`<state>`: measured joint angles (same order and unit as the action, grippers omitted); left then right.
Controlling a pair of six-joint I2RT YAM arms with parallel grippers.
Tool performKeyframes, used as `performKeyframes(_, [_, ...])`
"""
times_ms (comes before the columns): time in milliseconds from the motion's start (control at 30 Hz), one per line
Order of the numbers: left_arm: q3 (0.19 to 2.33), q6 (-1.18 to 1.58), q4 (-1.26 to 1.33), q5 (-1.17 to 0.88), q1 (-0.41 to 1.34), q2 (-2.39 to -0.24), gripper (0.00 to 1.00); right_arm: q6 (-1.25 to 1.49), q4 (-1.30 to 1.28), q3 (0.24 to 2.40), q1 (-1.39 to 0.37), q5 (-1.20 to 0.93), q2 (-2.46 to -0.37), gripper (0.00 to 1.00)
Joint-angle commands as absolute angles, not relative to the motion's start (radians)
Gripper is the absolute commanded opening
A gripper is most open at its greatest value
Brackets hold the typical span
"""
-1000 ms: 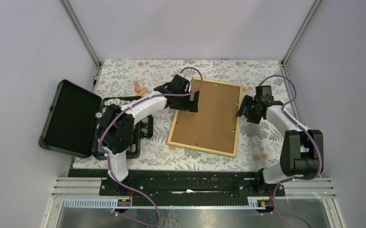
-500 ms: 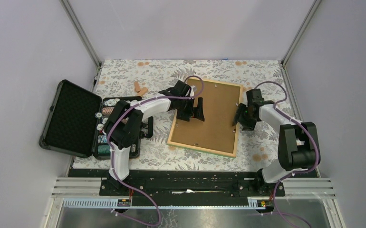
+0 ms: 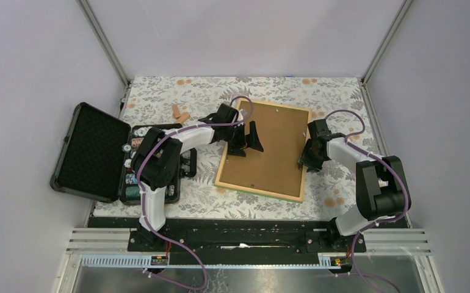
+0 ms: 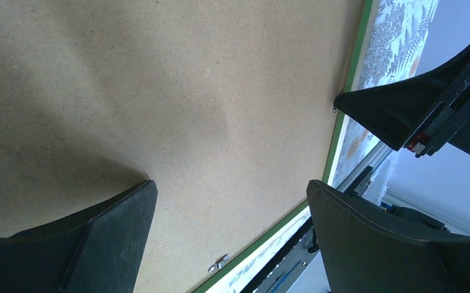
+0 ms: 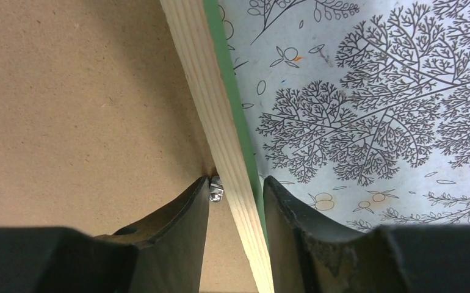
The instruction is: Put the photo into the frame
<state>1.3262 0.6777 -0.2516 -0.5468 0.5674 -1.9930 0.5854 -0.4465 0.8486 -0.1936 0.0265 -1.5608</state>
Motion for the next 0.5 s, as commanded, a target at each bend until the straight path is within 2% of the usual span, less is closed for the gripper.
performKeyframes(0, [1.308,0.694,-0.224,-0.577,0.575,-2.01,0.99,0.602,-0.456,0.841,-0.202,0.106,-1.58,0.44])
performKeyframes(100, [1.309,0.687,-0.229,-0.572,0.575,-2.008,0.99,0.605,-0.454,0.829,-0.201,0.112,-1.568,0.4])
performKeyframes(200, [1.311,0.683,-0.233,-0.565,0.575,-2.008,0.99,0.62,-0.433,0.805,-0.201,0.104,-1.536,0.19])
performKeyframes(333, [1.312,0.684,-0.234,-0.57,0.575,-2.013,0.99,0.65,-0.405,0.787,-0.199,0.077,-1.515,0.0])
performKeyframes(467, [1.31,0.677,-0.238,-0.563,0.575,-2.008,0.99,0.68,-0.373,0.778,-0.194,0.052,-1.503,0.0])
